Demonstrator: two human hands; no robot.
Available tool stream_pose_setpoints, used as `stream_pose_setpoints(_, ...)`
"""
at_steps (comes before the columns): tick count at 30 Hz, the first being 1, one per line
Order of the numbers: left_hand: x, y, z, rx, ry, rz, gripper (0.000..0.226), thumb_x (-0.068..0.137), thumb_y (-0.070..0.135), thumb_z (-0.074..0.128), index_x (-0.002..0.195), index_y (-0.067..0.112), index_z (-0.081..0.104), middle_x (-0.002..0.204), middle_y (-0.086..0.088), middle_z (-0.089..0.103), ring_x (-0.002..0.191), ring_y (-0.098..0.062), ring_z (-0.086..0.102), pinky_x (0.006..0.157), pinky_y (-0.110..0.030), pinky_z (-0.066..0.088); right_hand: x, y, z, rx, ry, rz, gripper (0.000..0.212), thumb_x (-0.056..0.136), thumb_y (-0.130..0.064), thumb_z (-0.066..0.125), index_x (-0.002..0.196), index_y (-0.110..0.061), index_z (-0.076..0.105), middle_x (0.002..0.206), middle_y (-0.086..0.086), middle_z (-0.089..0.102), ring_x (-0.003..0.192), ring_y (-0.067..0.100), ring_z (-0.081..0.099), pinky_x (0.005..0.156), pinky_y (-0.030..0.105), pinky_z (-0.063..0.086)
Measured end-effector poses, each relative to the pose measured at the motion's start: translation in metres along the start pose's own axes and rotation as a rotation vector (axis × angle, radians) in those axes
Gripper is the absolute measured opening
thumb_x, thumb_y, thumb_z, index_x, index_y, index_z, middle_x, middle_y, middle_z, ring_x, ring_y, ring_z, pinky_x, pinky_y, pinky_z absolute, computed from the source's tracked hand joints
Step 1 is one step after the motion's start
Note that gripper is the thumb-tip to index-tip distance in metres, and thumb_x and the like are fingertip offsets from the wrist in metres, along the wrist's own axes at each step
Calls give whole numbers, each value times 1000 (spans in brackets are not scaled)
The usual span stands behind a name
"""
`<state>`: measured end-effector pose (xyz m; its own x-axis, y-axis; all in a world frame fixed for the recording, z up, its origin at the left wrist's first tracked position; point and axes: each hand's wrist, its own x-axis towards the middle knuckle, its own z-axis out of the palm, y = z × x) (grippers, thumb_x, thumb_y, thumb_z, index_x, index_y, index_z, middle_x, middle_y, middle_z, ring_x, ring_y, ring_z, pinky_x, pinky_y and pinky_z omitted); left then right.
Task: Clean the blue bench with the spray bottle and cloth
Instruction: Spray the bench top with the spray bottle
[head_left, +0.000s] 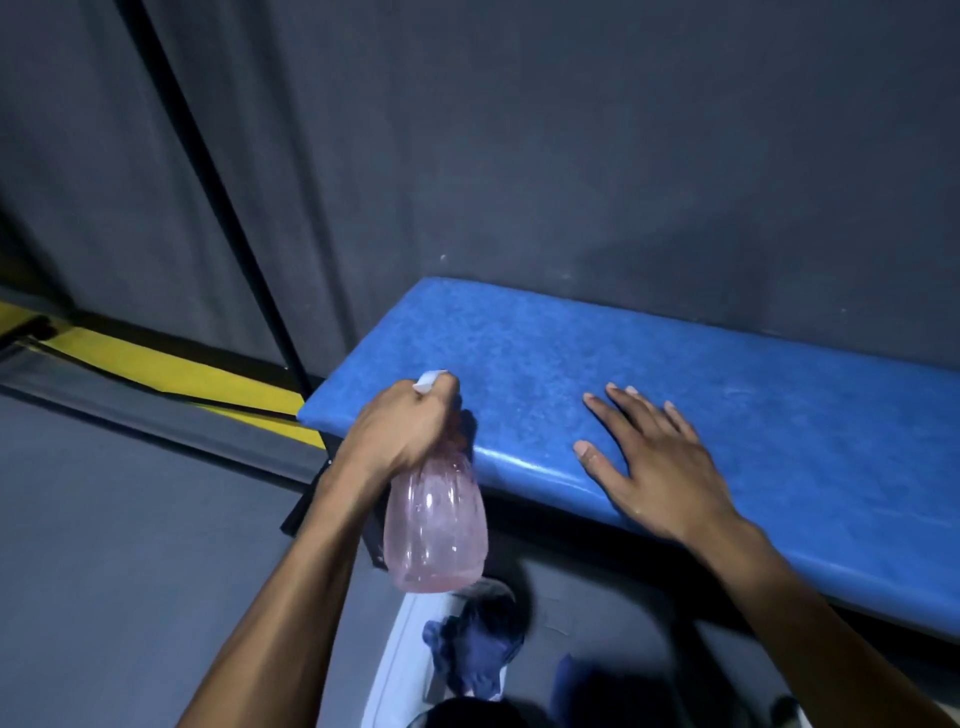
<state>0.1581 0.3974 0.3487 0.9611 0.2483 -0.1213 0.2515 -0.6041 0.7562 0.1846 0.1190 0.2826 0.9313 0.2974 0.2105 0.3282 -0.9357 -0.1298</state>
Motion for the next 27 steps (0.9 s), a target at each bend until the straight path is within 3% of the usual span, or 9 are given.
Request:
stream_pose_setpoints(4, -10, 17, 16, -8, -111, 73, 43, 96, 49, 35, 88, 24, 70, 81, 13, 80, 97, -13, 69, 99, -37, 50, -1, 0, 1, 10, -6, 0, 79, 91, -76, 11, 158, -38, 27, 169, -9, 22, 156, 10, 13, 127, 42, 10)
stream_pose_setpoints(10, -17, 15, 38, 202, -122, 196, 38, 95, 46, 27, 85, 23, 55, 99, -7, 73, 101, -34, 62, 96, -48, 48, -1, 1, 0, 24, -13, -4, 79, 91, -76, 10, 158, -38, 25, 169, -9, 20, 157, 10, 11, 128, 43, 8)
stream_pose_setpoints(13, -15, 4, 26, 133, -61, 131, 48, 84, 59, 25, 88, 33, 64, 97, 2, 79, 107, -27, 65, 104, -47, 47, -1, 1, 2, 21, -2, -6, 76, 93, -74, 14, 158, -37, 28, 168, -8, 23, 156, 11, 14, 127, 43, 9)
stream_pose_setpoints(16, -15, 0, 18, 94, -21, 81, 51, 87, 60, 26, 83, 34, 69, 89, 9, 79, 102, -23, 66, 102, -44, 47, 0, 2, 2, 27, -14, -4, 76, 93, -74, 15, 158, -38, 27, 168, -8, 22, 156, 11, 13, 127, 44, 9)
stream_pose_setpoints(20, -27, 14, 25, 104, -60, 97, 48, 96, 54, 29, 82, 27, 66, 86, 2, 77, 93, -26, 66, 95, -44, 50, 0, -2, -1, 38, -27, -17, 79, 90, -74, 12, 158, -36, 29, 168, -6, 23, 156, 12, 13, 127, 45, 7)
stream_pose_setpoints(23, -40, 28, 39, 65, -113, 117, 46, 101, 54, 32, 82, 29, 67, 80, 9, 79, 93, -23, 68, 94, -43, 50, -6, 0, -12, 89, -36, -37, 76, 92, -72, 19, 156, -34, 34, 167, -4, 27, 156, 12, 14, 127, 49, 2)
stream_pose_setpoints(27, -56, 46, 68, 10, -158, 171, 43, 88, 67, 31, 91, 40, 64, 86, 12, 79, 102, -25, 66, 102, -46, 48, -45, 40, -34, 149, 81, 71, 68, 96, -66, 28, 151, -30, 45, 163, -2, 36, 154, 14, 22, 127, 48, 6)
